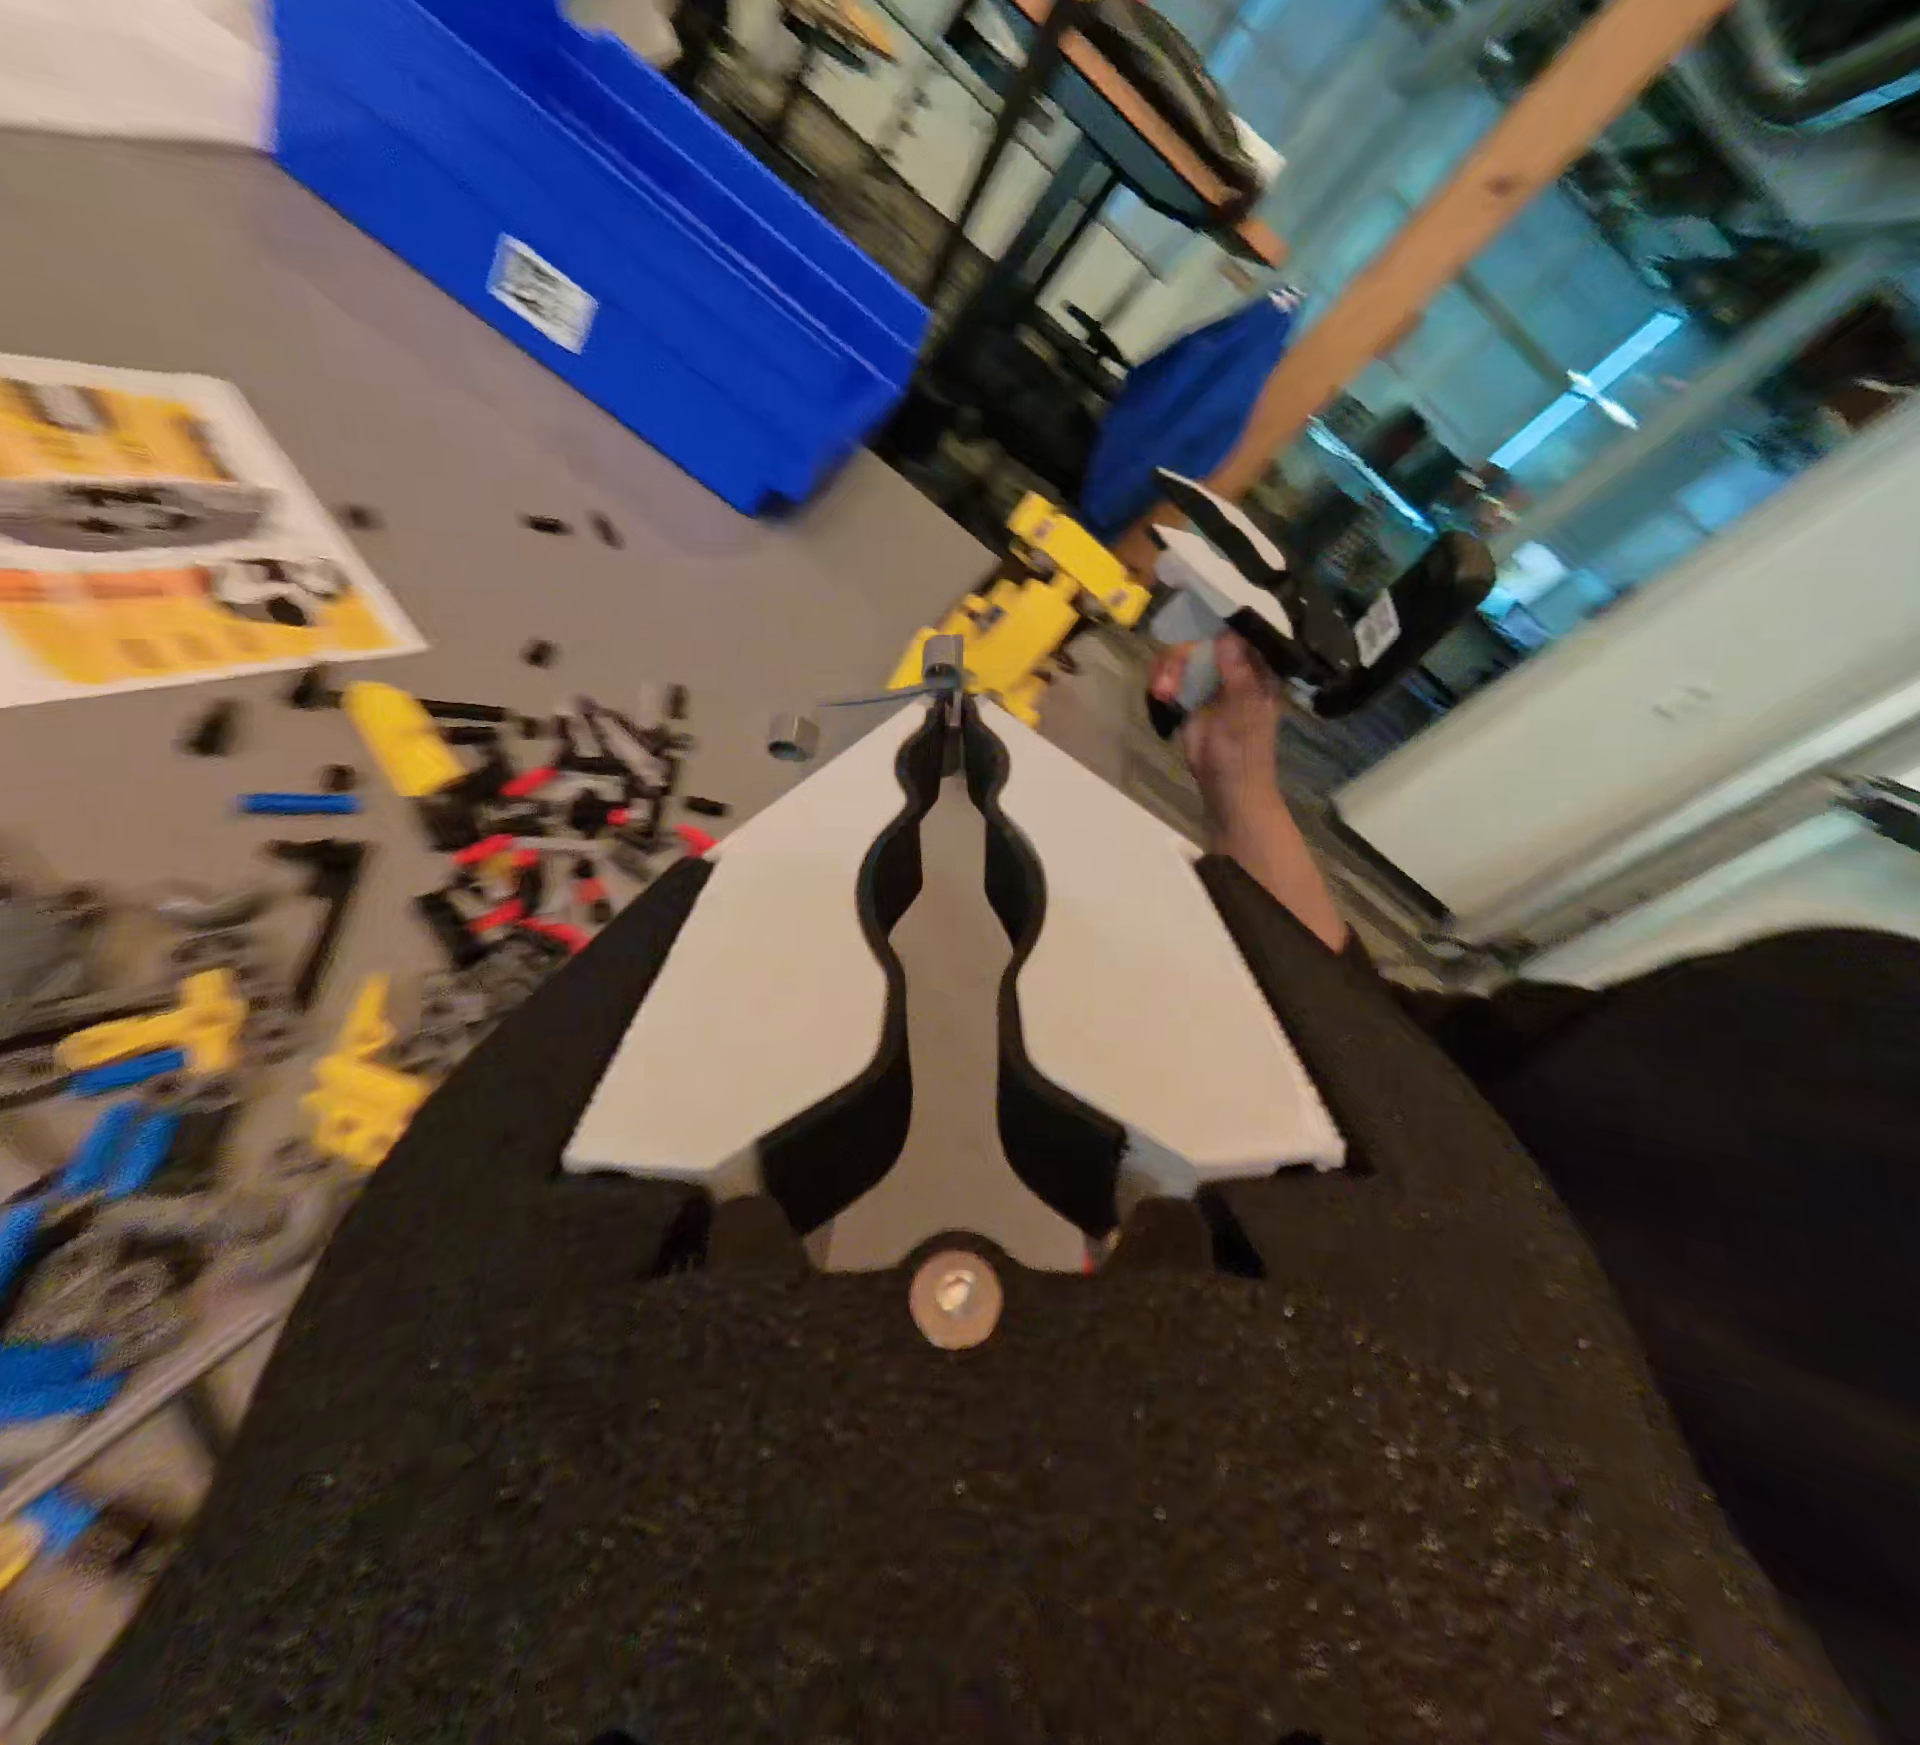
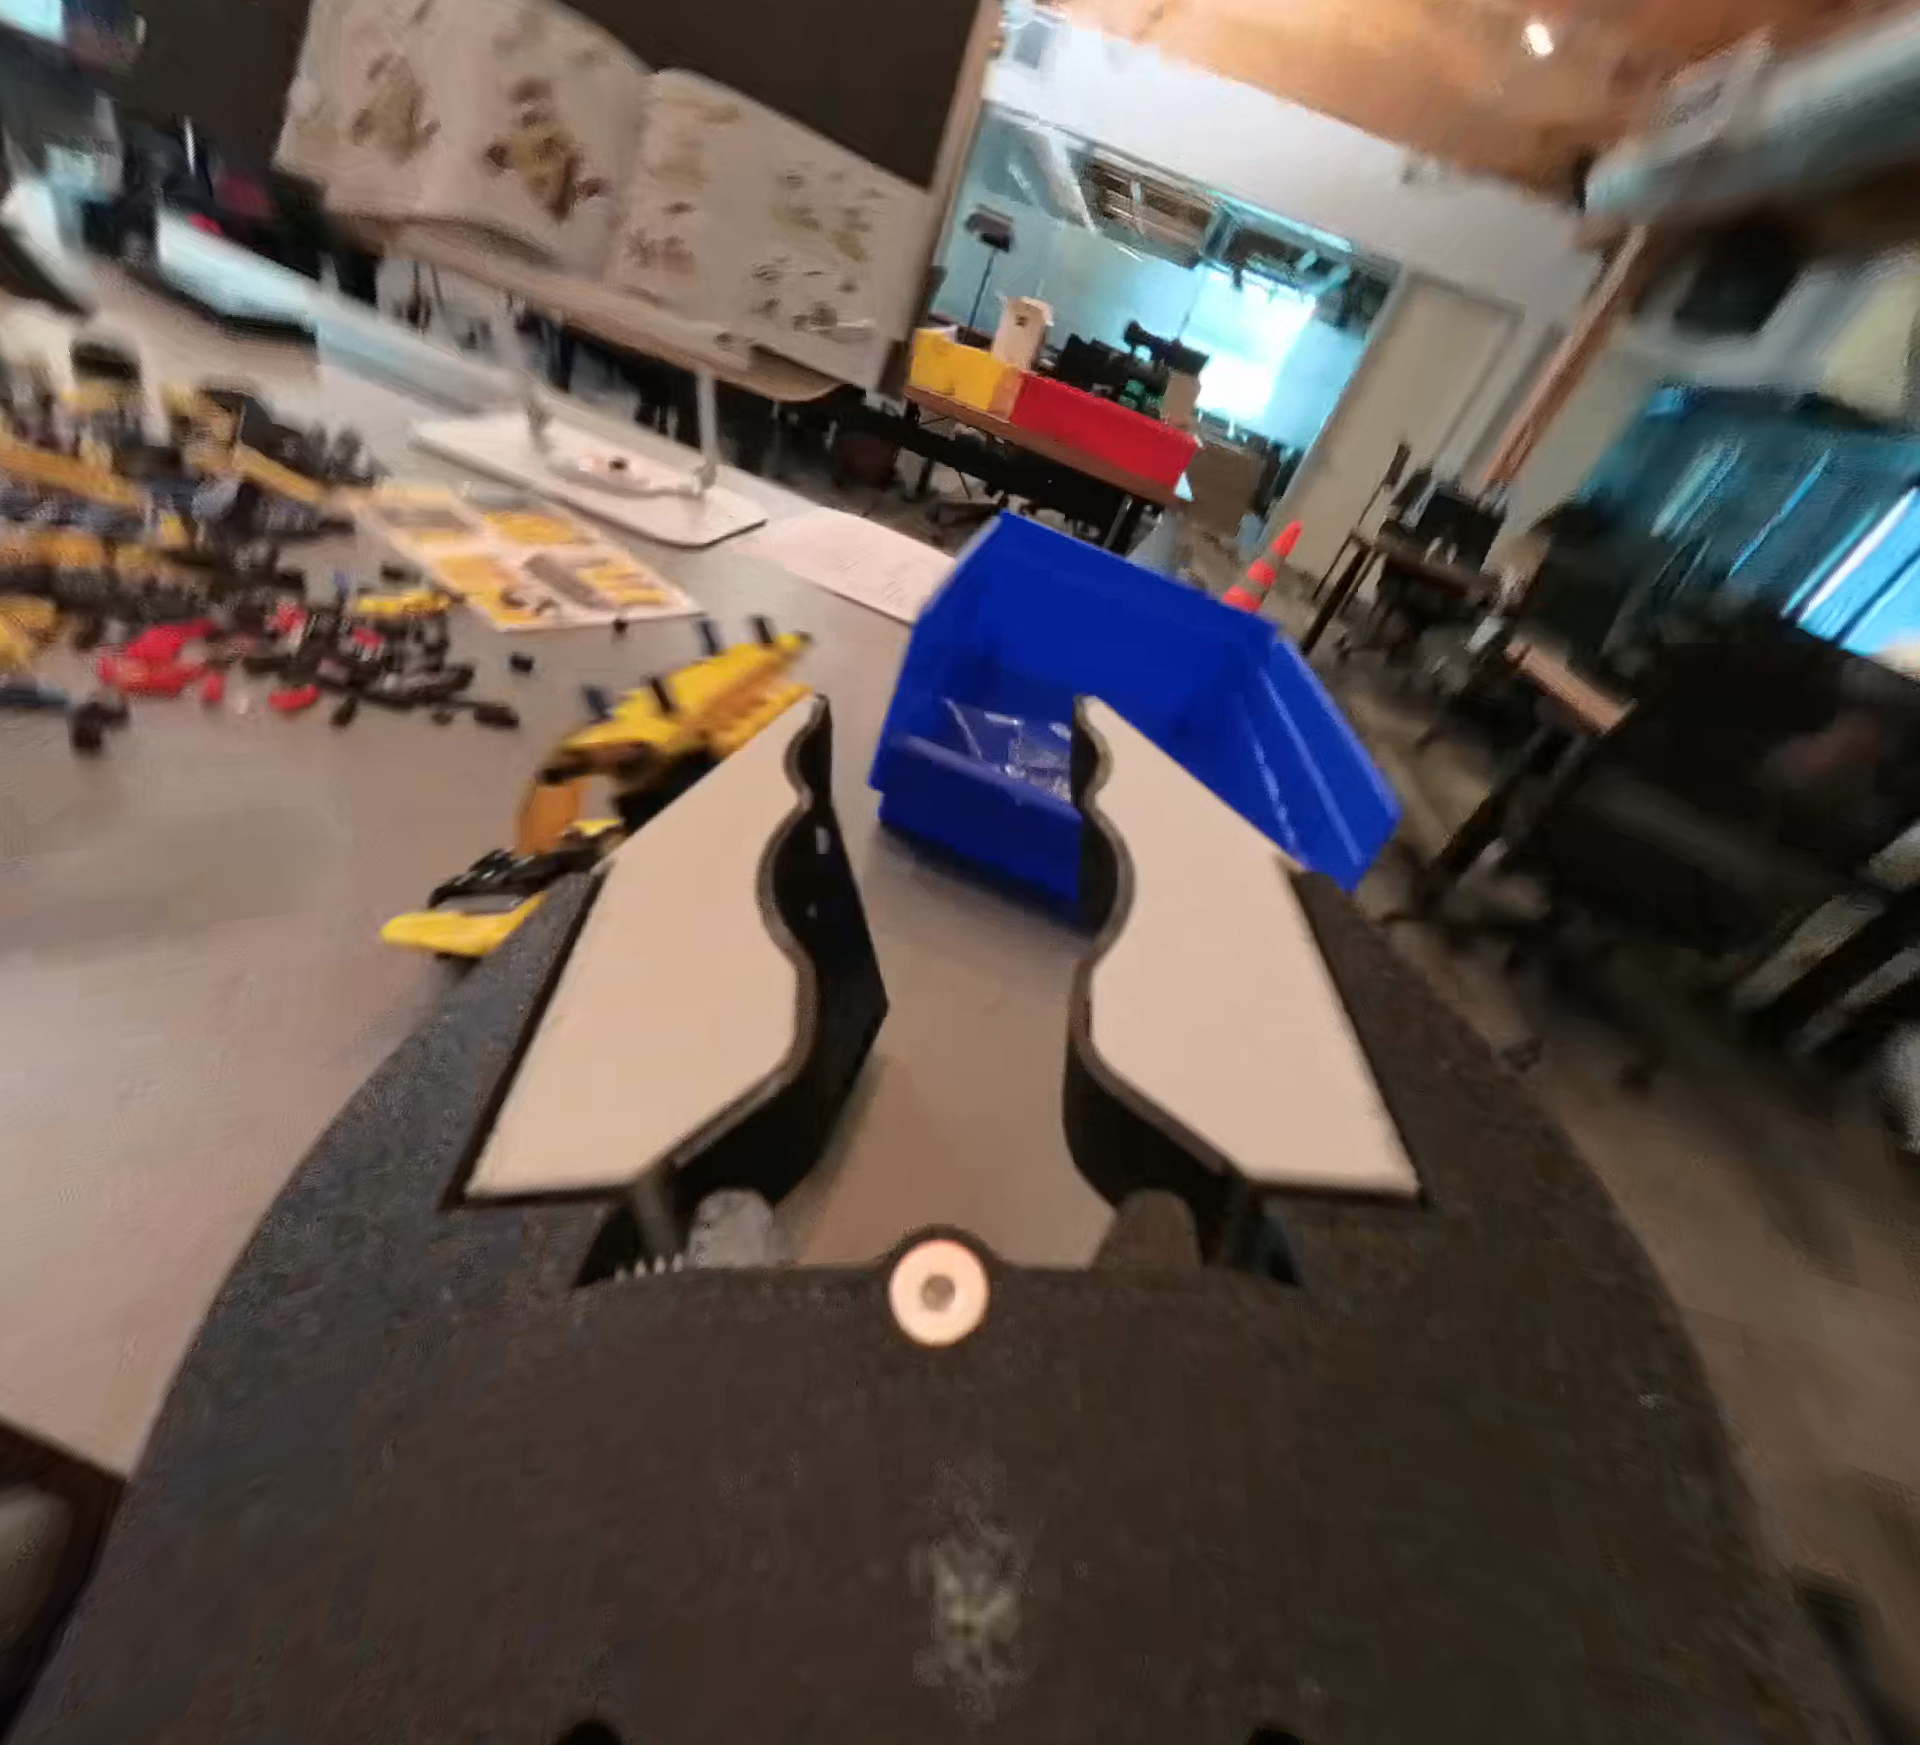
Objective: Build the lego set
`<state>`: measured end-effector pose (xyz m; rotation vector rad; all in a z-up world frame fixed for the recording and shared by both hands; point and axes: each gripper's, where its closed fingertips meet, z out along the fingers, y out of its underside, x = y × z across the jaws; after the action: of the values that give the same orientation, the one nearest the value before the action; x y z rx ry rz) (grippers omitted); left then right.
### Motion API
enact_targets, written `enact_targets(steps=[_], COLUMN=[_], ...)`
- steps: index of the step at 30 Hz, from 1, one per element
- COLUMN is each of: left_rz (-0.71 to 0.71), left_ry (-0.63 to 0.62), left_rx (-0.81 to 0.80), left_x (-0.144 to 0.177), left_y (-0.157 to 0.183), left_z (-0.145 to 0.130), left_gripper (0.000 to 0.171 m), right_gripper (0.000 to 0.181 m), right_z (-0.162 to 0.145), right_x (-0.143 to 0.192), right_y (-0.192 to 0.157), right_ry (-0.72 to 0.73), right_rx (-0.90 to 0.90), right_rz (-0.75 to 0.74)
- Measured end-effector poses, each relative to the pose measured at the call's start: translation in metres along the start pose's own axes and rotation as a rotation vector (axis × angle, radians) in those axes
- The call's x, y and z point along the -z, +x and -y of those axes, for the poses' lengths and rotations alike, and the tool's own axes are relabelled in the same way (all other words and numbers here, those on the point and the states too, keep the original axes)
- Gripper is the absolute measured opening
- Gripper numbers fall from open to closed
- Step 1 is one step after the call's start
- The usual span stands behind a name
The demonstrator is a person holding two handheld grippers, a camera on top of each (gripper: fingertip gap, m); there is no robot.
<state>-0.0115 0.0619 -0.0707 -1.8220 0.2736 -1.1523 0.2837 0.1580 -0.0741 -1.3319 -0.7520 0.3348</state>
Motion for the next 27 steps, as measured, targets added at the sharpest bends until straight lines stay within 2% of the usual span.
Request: enact_targets(steps=[3,7,9,12,16,18,22,25,27], left_rz=[-0.194,-0.263,-0.321,-0.391,-0.440,-0.438,-0.475,-0.502,-0.504], left_ry=[-0.064,-0.156,-0.181,-0.201,-0.228,-0.249,-0.276,-0.275,-0.291], left_rx=[0.067,0.156,0.198,0.246,0.286,0.294,0.318,0.344,0.337], left_x=[-0.023,-0.057,-0.068,-0.079,-0.088,-0.092,-0.098,-0.100,-0.100], left_y=[0.026,0.030,0.038,0.048,0.055,0.054,0.057,0.058,0.058], left_z=[-0.014,-0.036,-0.043,-0.049,-0.057,-0.062,-0.069,-0.070,-0.073], left_gripper=[0.002,0.002,0.002,0.002,0.002,0.002,0.001,0.002,0.002], right_gripper=[0.045,0.043,0.043,0.048,0.048,0.047,0.050,0.070,0.071], right_z=[0.033,0.056,0.052,0.031,0.024,0.024,0.011,0.010,0.013], right_x=[0.003,-0.001,-0.007,-0.017,-0.023,-0.024,-0.032,-0.040,-0.043], right_y=[-0.048,-0.132,-0.163,-0.191,-0.204,-0.210,-0.211,-0.209,-0.207], right_ry=[-0.002,0.091,0.096,0.068,0.203,0.250,0.156,0.136,0.141], right_rx=[0.316,0.666,0.840,1.085,1.335,1.390,1.362,1.368,1.374], right_rz=[0.016,0.084,0.101,0.105,-0.013,-0.038,0.010,-0.019,-0.053])
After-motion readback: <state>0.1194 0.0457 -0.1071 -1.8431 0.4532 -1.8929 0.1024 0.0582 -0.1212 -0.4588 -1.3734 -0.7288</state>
